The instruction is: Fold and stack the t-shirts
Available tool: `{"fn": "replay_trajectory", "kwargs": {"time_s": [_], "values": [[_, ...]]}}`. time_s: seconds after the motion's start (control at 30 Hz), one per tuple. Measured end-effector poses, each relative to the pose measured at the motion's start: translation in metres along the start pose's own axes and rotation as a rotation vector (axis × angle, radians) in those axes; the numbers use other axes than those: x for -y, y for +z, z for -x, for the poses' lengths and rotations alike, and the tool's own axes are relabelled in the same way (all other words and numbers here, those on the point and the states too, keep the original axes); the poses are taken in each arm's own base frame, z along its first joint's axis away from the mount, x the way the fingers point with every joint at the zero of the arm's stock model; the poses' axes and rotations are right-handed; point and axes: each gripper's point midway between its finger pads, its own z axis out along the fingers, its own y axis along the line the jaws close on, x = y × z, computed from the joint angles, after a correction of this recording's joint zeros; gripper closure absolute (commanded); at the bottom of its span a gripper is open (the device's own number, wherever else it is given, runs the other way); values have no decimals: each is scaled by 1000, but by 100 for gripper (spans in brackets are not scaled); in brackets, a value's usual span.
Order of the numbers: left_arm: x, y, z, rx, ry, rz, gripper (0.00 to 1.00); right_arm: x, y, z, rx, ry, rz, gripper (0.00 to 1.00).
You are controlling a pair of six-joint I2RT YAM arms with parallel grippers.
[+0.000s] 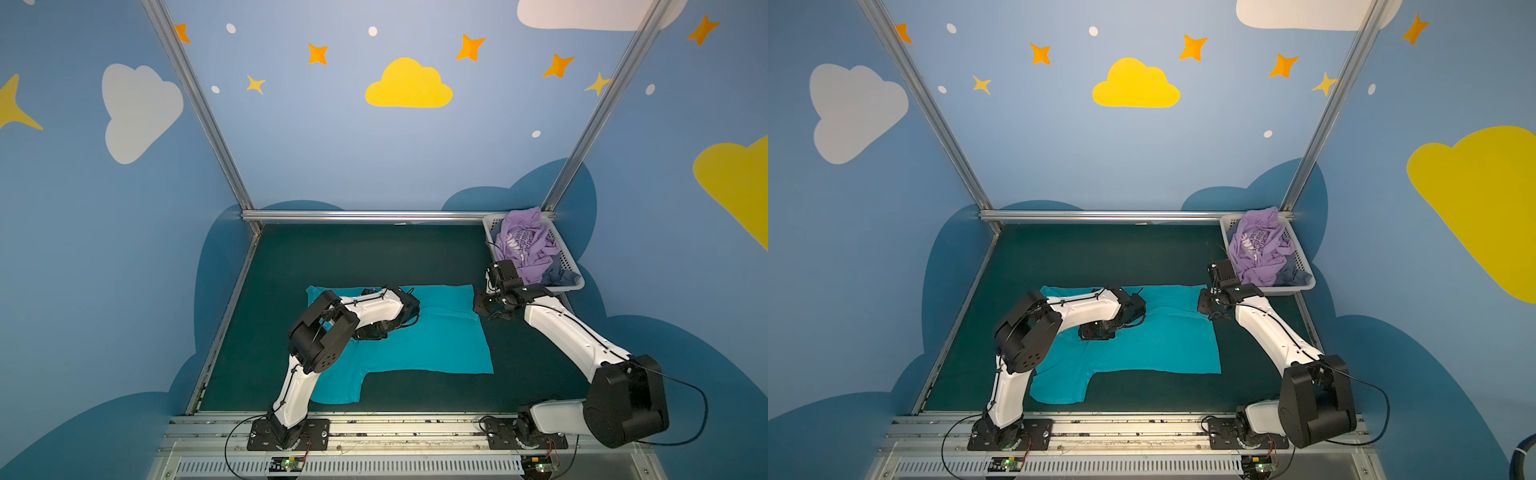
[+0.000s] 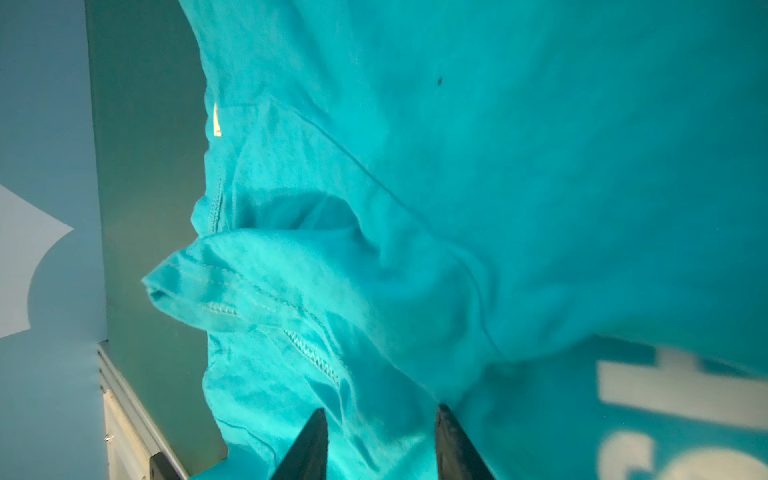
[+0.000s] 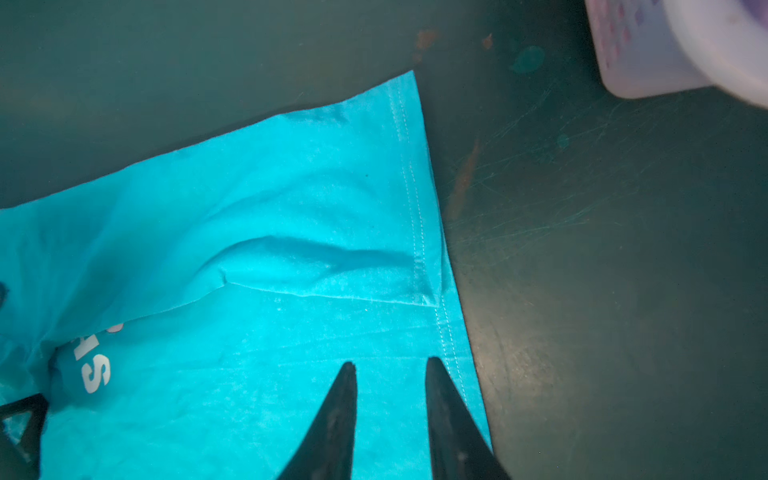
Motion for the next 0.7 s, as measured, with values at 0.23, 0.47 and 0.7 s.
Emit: {"fn": "replay_trajectory", "kwargs": {"time_s": [0.23,0.47,0.7], "values": [[-34,-54,37,113,-175,-182,54,-7,14,-11,-49,-31,-12,74],[-49,2,69,46,-300,-158,59,-13,53,-23,-157,-57,-48,83],[-56,76,87,-76,-410,-148,57,-11,85,-26,-222,-59,-94,83]]}}
